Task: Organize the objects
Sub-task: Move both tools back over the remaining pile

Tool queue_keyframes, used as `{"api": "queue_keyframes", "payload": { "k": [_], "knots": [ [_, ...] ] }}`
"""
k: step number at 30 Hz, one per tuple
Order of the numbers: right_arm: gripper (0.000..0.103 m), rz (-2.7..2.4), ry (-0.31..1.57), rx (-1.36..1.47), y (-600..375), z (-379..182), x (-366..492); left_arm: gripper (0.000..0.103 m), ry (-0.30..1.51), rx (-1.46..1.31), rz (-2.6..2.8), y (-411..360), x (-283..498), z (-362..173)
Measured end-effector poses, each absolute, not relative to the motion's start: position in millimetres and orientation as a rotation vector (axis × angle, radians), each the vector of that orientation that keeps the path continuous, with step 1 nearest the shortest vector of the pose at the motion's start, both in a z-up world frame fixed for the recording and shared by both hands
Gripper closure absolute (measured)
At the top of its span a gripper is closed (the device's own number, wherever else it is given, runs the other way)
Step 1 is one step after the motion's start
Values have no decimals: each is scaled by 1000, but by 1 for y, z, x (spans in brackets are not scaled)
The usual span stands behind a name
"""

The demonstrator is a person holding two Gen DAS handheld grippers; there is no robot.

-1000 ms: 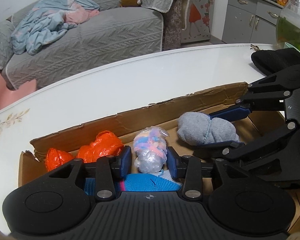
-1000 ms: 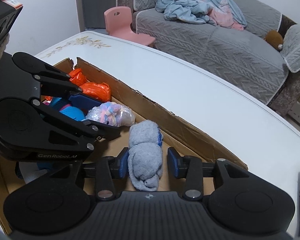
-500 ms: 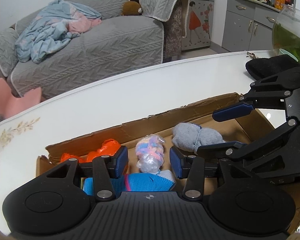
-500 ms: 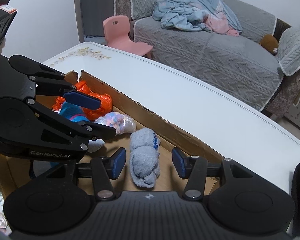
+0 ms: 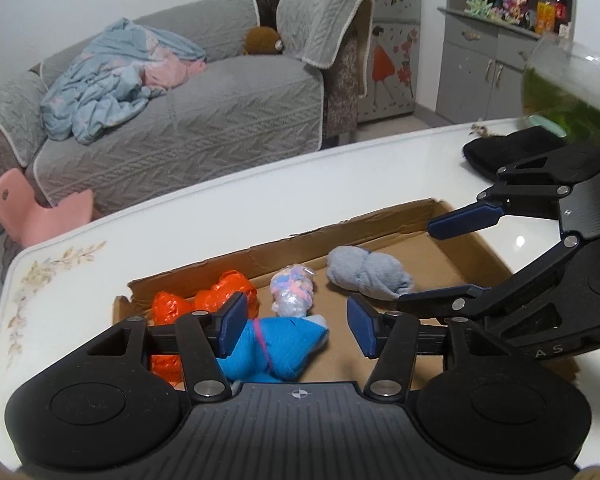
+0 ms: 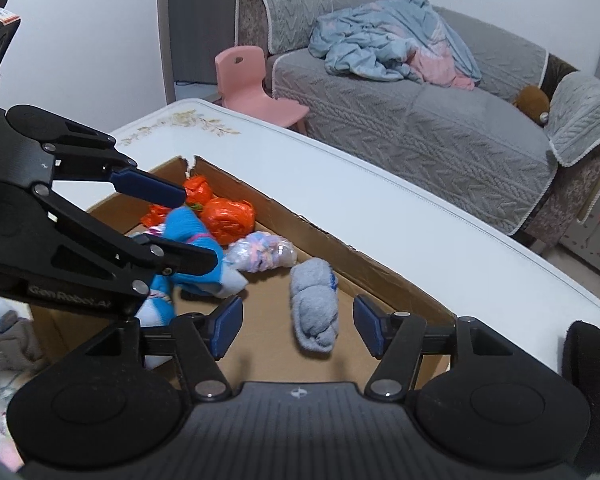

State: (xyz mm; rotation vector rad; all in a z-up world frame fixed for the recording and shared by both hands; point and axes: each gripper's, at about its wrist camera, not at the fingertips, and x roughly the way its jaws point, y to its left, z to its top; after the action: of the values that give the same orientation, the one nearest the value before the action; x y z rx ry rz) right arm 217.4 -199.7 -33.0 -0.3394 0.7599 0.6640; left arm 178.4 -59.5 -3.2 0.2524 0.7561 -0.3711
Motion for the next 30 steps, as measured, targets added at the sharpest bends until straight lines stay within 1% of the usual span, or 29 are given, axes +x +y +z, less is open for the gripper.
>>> {"api": "queue_keyframes", "payload": {
  "k": [5, 9, 11, 14, 20, 24, 27, 30],
  "knots": [
    [42, 672, 725, -323, -202, -20, 193, 38, 712, 247, -380, -51, 147, 13],
    [41, 678, 684, -303, -204, -6, 169, 34, 674, 244, -375, -40, 114, 27],
    [39, 693, 661, -288, -207, 0, 153, 34, 650, 255, -365, -33, 92, 30],
    [34, 709, 628, -269, -212, 5, 124, 31, 627, 229, -356, -19, 60, 30],
    [32, 757, 588, -226, -224, -3, 53, 30, 616, 161, -330, 17, -2, 11],
    [32, 768, 574, -217, -226, -16, 8, 29, 626, 161, -296, 43, -40, -11],
    [31, 750, 577, -212, -220, -30, -19, 27, 637, 188, -284, 56, -54, -33],
    [31, 736, 600, -223, -208, -47, -29, 26, 653, 210, -308, 68, -56, -53]
  ]
}}
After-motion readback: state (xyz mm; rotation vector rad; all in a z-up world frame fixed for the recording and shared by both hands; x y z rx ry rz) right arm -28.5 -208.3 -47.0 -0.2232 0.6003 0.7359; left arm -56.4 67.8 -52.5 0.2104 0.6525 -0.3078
